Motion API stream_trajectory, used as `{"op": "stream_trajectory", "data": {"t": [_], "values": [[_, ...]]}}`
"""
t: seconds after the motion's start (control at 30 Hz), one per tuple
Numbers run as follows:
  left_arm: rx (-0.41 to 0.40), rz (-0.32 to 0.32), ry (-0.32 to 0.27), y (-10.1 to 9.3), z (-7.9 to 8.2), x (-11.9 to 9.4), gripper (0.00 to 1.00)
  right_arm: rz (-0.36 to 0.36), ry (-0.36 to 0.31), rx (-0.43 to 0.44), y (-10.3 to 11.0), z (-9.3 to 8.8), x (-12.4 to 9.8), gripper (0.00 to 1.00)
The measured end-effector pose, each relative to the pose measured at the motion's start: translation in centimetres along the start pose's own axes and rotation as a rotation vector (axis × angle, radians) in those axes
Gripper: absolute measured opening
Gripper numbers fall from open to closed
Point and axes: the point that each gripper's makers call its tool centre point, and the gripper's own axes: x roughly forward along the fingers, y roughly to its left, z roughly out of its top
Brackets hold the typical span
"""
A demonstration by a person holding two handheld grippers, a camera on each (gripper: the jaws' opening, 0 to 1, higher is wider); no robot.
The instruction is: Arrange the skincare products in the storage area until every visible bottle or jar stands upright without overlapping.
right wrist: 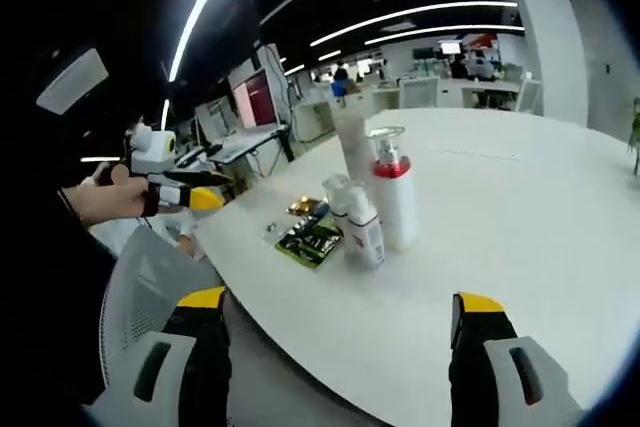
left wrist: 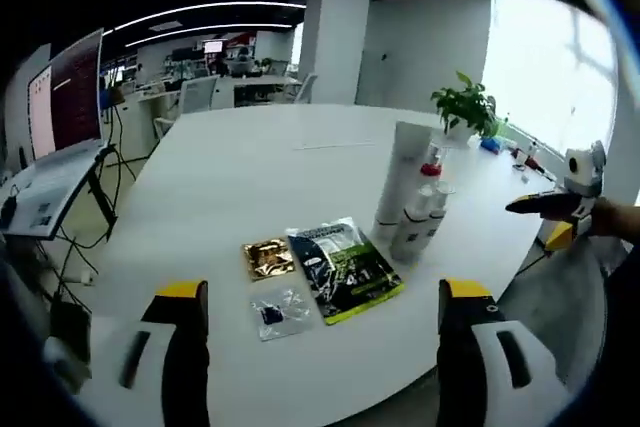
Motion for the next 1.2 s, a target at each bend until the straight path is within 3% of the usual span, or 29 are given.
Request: {"op": "stream_trajectory", "data": {"t": [0.17,0.3,0.43,0.53,0.6,0.63,0.67,0.77,0.9,1.07,1.2], "values": [[-0.031,0.008,-0.023,-0.8,0.1,-1.2,0.99,-0.039,-0.027,0.007,-0.1,0.9,-0.5,0.99],[-0.037,0.011,0.005,-1.2,-0.9,-1.8,0.99,-0.059,-0.054,0.027,0.4,1.3,-0.8,0.99],[-0.061,0.014,0.031,-1.2,-1.9,-2.2,0.99,-0.093,-0.040,0.000,0.5,0.7,-1.3,0.99],[-0.076,0.031,-0.012,-0.8,-1.5,-2.5,0.99,-0.095,-0.042,0.022,0.5,-0.2,-1.2,0.99],[-0.068,0.031,-0.033,-0.9,-1.6,-2.3,0.99,-0.108,-0.009,0.015,0.7,-0.9,-1.1,0.99],[-0.070,0.031,-0.029,-0.9,-1.9,-2.1,0.99,-0.102,-0.015,0.006,1.1,-0.9,-0.9,0.99],[-0.077,0.031,0.029,-1.1,-2.7,-2.1,0.99,-0.098,-0.020,0.009,1.2,-0.8,-0.8,0.99],[0.010,-0.007,0.002,-2.0,-2.0,-1.9,0.99,-0.067,-0.027,0.013,2.1,-0.6,-0.1,0.99],[0.015,0.002,0.021,-2.3,-2.4,-2.0,0.98,-0.065,-0.020,-0.024,2.5,-0.7,0.0,0.99],[-0.089,0.002,-0.022,-1.5,-2.1,-2.4,0.96,-0.067,-0.018,-0.032,2.5,-0.8,0.1,0.99],[-0.110,0.005,-0.017,-1.5,-2.2,-2.3,0.95,-0.072,-0.022,-0.009,2.3,-0.7,0.0,0.99]]}}
